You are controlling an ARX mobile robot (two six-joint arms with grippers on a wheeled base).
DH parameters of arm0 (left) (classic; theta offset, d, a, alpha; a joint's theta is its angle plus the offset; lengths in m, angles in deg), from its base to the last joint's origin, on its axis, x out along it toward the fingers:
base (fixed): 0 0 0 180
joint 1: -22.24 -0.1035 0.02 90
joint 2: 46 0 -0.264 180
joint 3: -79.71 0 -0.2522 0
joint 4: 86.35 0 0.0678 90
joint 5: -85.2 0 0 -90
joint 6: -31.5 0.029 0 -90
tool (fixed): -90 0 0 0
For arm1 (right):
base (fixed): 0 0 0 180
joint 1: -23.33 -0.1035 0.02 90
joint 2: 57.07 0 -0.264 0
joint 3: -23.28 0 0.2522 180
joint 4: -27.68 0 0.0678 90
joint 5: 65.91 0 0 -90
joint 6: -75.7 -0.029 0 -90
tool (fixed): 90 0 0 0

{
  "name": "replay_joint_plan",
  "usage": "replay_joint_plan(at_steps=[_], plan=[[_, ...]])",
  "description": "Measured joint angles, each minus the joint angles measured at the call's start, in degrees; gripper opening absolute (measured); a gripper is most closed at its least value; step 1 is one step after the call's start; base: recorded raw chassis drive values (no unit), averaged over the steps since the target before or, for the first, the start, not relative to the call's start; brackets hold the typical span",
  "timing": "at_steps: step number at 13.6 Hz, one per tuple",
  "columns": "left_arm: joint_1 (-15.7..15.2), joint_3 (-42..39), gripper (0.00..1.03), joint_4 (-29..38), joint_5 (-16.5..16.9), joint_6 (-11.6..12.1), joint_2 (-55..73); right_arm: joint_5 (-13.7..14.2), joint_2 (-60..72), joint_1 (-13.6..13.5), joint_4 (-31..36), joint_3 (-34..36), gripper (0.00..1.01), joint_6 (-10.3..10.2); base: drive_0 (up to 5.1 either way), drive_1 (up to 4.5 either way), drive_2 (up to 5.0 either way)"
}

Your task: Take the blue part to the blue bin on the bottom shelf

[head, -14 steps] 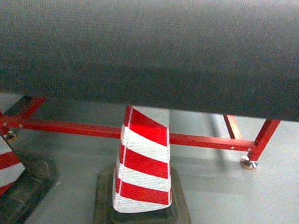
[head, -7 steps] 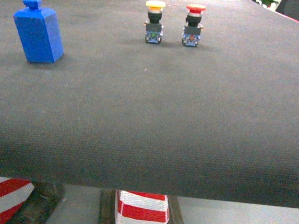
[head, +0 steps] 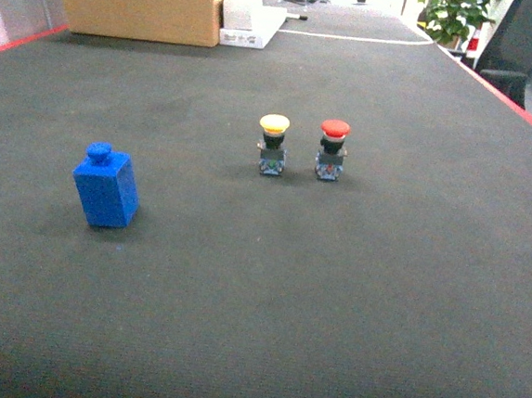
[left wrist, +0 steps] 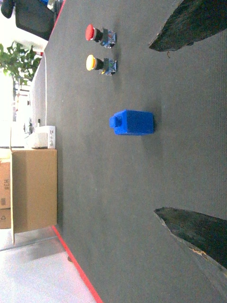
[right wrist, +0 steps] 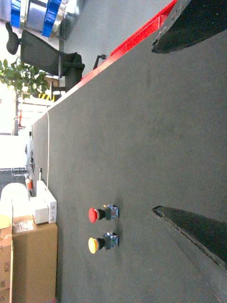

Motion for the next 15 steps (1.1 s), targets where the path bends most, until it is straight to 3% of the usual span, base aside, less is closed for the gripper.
replay_joint_plan(at_steps=[13,14,15], plan=[[0.04,0.04,0.98,-0.81,-0.39,-0.17,0.09,0.04,0.0,0.0,-0.35,0.0,0.98,-0.02,0.0,0.0,0.0],[3.04,2.14,0.98,-7.5,-6.75,-1.95,3.02,0.11,0.0,0.0,-0.35,0.0,0.98,-0.04,0.0,0.0,0.0],[5.51,3.54,0.98,-9.01,-12.31,-4.24,8.11,0.02,0.0,0.0,-0.31,0.0,0.98,0.0,0.0,0.0,0.0]])
